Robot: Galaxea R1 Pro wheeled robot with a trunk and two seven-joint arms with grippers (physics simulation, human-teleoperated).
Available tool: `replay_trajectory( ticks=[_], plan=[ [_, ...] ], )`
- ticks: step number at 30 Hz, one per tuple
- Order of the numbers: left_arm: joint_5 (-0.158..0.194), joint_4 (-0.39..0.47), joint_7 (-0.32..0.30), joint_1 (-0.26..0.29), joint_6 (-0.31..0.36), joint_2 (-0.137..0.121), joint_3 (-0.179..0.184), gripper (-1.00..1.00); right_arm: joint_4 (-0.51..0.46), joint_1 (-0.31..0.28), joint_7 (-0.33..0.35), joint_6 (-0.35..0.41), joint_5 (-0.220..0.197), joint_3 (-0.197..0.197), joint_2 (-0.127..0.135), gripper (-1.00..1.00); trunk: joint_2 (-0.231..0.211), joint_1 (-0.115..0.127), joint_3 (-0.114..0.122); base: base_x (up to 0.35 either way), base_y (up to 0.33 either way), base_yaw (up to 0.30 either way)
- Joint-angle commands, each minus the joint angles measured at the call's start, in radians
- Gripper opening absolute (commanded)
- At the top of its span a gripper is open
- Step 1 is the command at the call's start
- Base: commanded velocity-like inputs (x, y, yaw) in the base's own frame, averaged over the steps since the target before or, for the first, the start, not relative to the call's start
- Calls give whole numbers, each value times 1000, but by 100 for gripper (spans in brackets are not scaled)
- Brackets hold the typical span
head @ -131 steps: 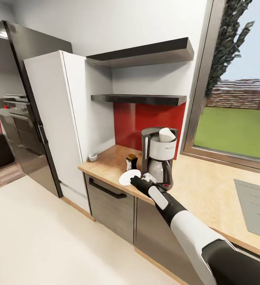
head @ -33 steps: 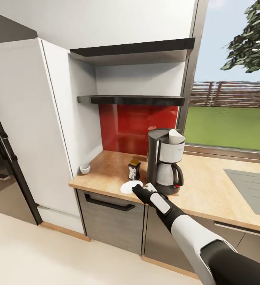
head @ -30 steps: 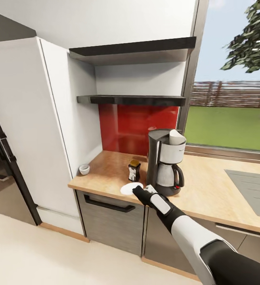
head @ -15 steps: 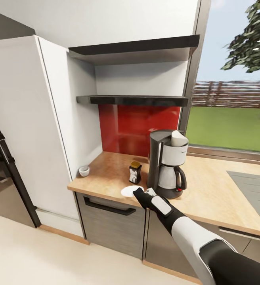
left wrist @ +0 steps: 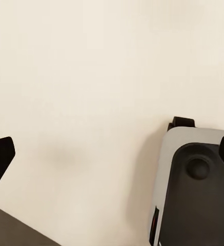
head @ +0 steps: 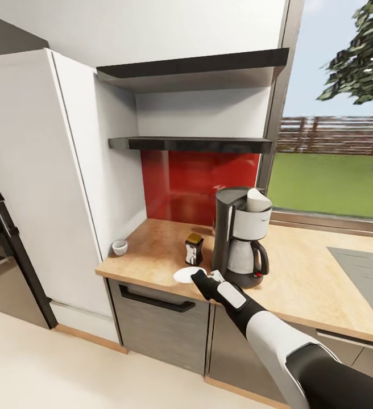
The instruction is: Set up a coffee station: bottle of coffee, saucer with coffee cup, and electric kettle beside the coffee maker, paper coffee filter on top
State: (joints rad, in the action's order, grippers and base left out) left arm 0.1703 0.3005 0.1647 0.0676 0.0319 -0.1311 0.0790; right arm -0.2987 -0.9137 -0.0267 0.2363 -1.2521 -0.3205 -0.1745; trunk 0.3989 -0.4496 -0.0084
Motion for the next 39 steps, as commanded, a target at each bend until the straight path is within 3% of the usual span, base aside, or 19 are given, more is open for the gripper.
replay_trajectory(
  ticks=[1,39],
  plan=[
    [10,2,5,0,3,-1,8,100,0,-1,-2,2,-3,-2,0,-100,1,0,-1,44,0,0],
    [9,2,1,0,5,-1,8,100,32,-1,-2,1,-3,-2,0,-100,1,0,-1,42,0,0]
  ],
)
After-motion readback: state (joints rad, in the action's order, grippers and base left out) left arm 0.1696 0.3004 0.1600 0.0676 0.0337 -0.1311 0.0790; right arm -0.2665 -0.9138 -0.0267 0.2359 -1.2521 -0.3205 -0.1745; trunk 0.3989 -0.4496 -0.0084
